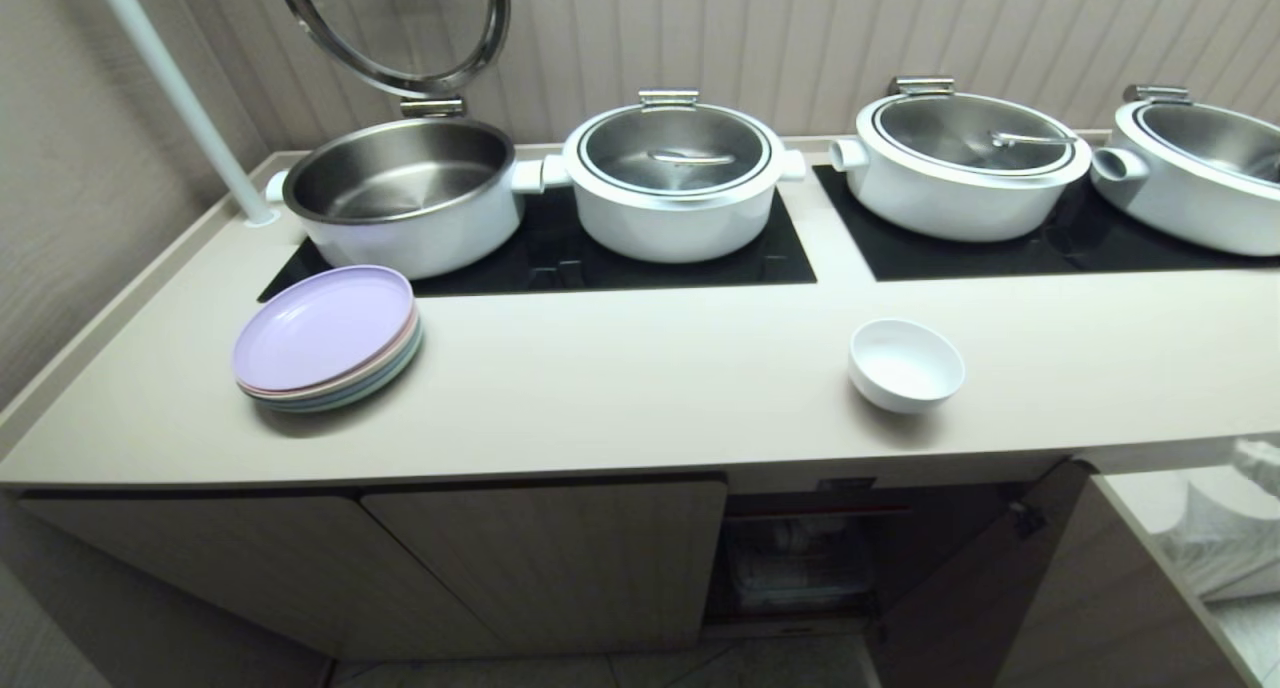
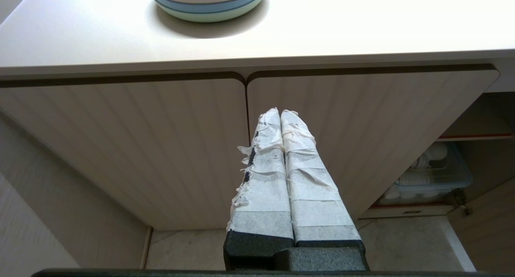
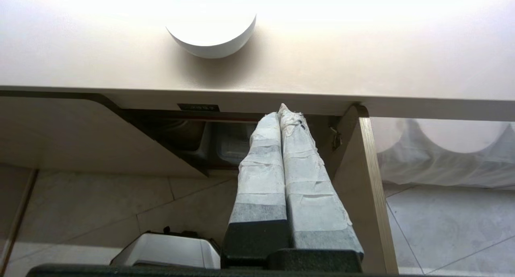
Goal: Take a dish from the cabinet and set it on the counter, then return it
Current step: Pick up the bowl from the table
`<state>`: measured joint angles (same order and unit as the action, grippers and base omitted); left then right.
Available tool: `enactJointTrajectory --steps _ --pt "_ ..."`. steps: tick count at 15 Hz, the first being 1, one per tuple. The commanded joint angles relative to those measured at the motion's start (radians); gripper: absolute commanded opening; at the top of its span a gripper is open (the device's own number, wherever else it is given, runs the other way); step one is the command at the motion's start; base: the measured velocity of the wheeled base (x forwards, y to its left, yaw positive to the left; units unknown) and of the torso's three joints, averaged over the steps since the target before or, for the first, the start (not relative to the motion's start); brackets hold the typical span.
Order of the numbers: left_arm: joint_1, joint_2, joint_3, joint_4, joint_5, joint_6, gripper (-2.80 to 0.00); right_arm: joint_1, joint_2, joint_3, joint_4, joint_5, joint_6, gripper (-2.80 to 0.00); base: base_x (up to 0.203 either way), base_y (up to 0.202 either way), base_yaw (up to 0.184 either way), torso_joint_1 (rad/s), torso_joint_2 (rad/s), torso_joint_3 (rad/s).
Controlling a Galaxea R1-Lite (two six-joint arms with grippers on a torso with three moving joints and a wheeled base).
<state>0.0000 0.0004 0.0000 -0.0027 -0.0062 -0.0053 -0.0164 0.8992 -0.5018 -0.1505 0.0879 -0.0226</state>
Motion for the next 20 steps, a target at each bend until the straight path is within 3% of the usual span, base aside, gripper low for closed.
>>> enactJointTrajectory --steps 1,13,20 --pt "0.0 0.0 0.0 0.0 0.0 -0.001 -2.8 0.0 0.135 -0.048 -0.009 0.004 -0.002 -2.8 0.0 0.0 0.0 0.0 0.0 0.0" --pt "0.0 0.0 0.0 0.0 0.0 -0.001 -2.8 0.005 0.539 -0.361 0.001 0.014 -0.124 -2.8 0.0 0.0 0.0 0.0 0.0 0.0" --pt "0.0 0.0 0.0 0.0 0.0 -0.001 -2.8 0.047 0.667 -0.587 0.334 0.015 -0.141 -2.8 0.0 0.0 0.0 0.0 0.0 0.0"
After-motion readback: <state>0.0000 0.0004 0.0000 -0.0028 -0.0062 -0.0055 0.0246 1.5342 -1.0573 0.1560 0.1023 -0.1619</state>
